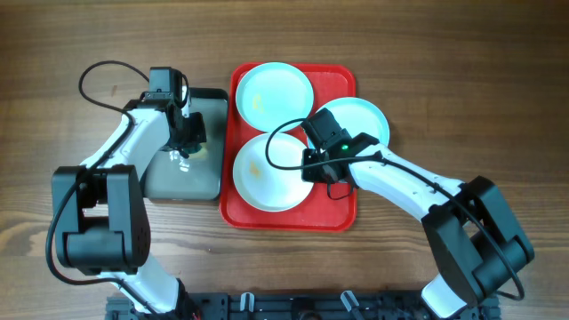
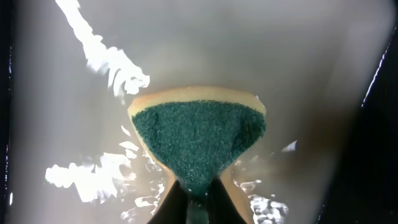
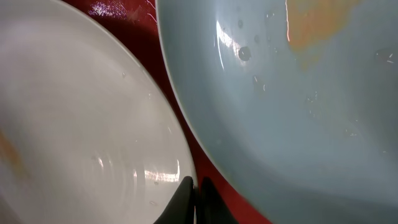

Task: Clean dirty plates on tray and stack at the side
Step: 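Dip and rub the held sponge in the black water tray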

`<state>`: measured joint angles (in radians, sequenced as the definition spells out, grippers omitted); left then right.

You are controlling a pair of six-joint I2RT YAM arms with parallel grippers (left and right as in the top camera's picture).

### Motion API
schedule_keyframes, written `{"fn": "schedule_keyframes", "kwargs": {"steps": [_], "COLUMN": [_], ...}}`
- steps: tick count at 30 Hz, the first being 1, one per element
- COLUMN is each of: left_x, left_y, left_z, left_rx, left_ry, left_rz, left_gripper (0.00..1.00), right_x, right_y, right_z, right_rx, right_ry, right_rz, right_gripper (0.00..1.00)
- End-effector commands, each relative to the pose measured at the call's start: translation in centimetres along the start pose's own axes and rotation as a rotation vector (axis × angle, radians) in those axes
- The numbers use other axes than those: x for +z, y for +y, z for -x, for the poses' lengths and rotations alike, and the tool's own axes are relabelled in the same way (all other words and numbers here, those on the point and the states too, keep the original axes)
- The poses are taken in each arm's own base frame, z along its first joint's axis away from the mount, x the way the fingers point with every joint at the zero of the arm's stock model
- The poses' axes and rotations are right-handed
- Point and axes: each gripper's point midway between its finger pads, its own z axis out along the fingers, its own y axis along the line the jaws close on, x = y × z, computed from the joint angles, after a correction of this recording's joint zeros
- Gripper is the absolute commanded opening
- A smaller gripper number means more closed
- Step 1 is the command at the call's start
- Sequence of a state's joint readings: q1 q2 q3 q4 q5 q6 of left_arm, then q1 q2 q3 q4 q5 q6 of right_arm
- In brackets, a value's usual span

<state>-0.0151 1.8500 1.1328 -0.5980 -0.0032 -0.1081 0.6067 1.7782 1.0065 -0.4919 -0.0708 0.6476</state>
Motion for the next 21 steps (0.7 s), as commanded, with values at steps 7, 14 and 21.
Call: {"fn": "schedule_keyframes", "kwargs": {"steps": [7, 14, 21], "left_x": [-6.2, -15.0, -17.8], "left_y": [-0.2, -0.7, -0.6], "left_z": [1.2, 3.0, 2.5], "left_rx": [0.031, 0.085, 0.084], "left_ry": [-0.123, -0.368, -0.425], "left_rz": [-0.012, -0.046, -0.054], "left_gripper": [0.04, 0.04, 0.04], "right_x": [-0.4, -0.4, -0.4], "right_y": [0.2, 0.2, 0.3], "right_z": [0.2, 0.3, 0.2], "right_rx": [0.011, 0.011, 0.012], "right_ry": [-0.010, -0.012, -0.009], "right_rz": [0.017, 0.019, 0.023], "right_gripper": [0.06, 0.06, 0.06]}}
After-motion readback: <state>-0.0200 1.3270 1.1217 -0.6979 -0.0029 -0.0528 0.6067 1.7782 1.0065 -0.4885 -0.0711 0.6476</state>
